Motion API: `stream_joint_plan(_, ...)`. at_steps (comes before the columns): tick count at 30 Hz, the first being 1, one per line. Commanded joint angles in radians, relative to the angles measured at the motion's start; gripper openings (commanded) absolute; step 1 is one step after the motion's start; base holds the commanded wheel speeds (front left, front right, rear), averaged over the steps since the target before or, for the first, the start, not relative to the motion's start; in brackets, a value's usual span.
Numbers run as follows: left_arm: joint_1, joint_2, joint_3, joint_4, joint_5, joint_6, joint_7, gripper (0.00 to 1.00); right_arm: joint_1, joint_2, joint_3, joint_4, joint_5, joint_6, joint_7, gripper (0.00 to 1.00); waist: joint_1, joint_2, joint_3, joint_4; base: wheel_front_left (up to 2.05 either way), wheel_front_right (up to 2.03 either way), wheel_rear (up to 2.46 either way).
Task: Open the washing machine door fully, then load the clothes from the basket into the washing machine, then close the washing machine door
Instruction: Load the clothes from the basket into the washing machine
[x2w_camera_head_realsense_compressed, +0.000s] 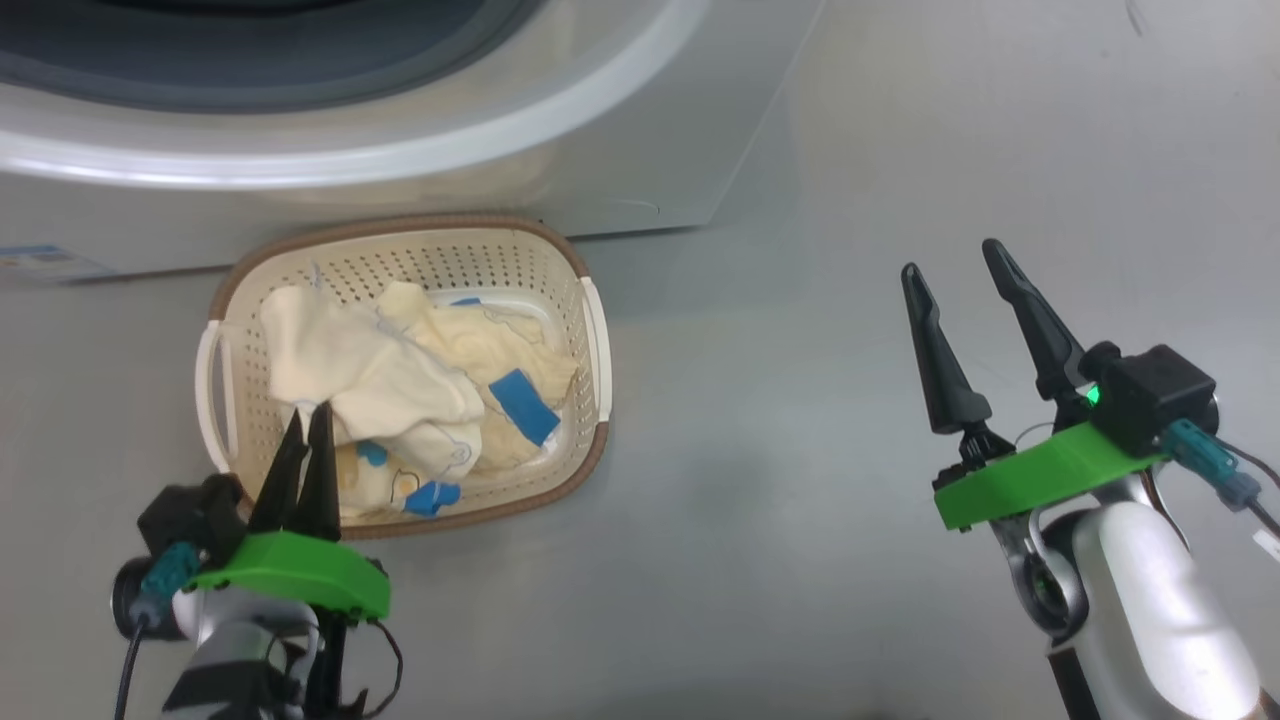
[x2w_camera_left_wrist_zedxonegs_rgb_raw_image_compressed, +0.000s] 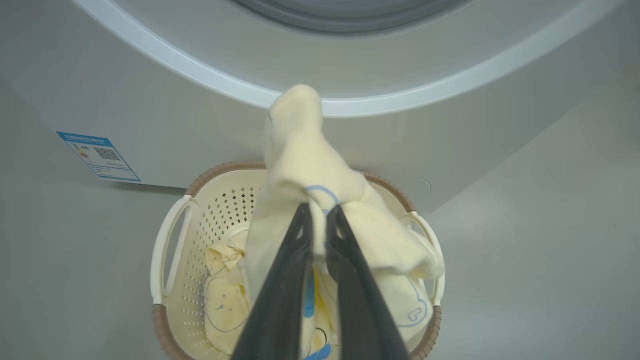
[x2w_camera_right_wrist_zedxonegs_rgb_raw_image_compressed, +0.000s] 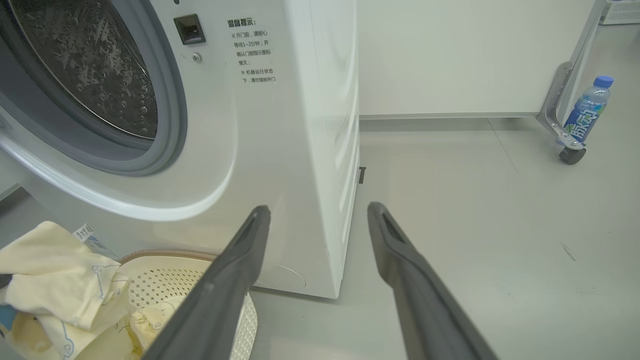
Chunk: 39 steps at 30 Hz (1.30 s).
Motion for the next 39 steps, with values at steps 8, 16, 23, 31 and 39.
stream_joint_plan(8,0.181,-0.075,0.169,-0.133,0.073,-0.041,-0.014,0.0,0.112,-0.026,0.001,-0.012,-0.003,0.004,-0.007,1.0,0.0001,-0.0001,-0.208,0.031,0.0,0.0,0.0)
stream_joint_plan(16,0.285,-0.112,0.242,-0.186,0.097,-0.06,-0.014,0.0,0.171,-0.038,0.003,-0.004,-0.001,0.004,-0.007,1.0,0.0001,-0.0001,-0.323,0.033,0.0,0.0,0.0)
stream_joint_plan(23,0.354,-0.124,0.275,-0.219,0.108,-0.066,-0.014,0.0,0.221,-0.045,-0.007,-0.004,0.0,0.004,-0.007,1.0,0.0001,-0.0001,-0.401,0.032,0.0,0.0,0.0)
stream_joint_plan(31,0.416,-0.127,0.282,-0.247,0.094,-0.068,-0.014,0.0,0.269,-0.045,-0.019,-0.009,-0.002,0.004,-0.007,1.0,0.0001,-0.0001,-0.461,0.033,0.0,0.0,0.0)
stream_joint_plan(39,0.464,-0.127,0.282,-0.273,0.078,-0.055,-0.014,0.0,0.295,-0.047,-0.024,-0.011,-0.001,0.004,-0.007,1.0,0.0001,-0.0001,-0.497,0.035,0.0,0.0,0.0)
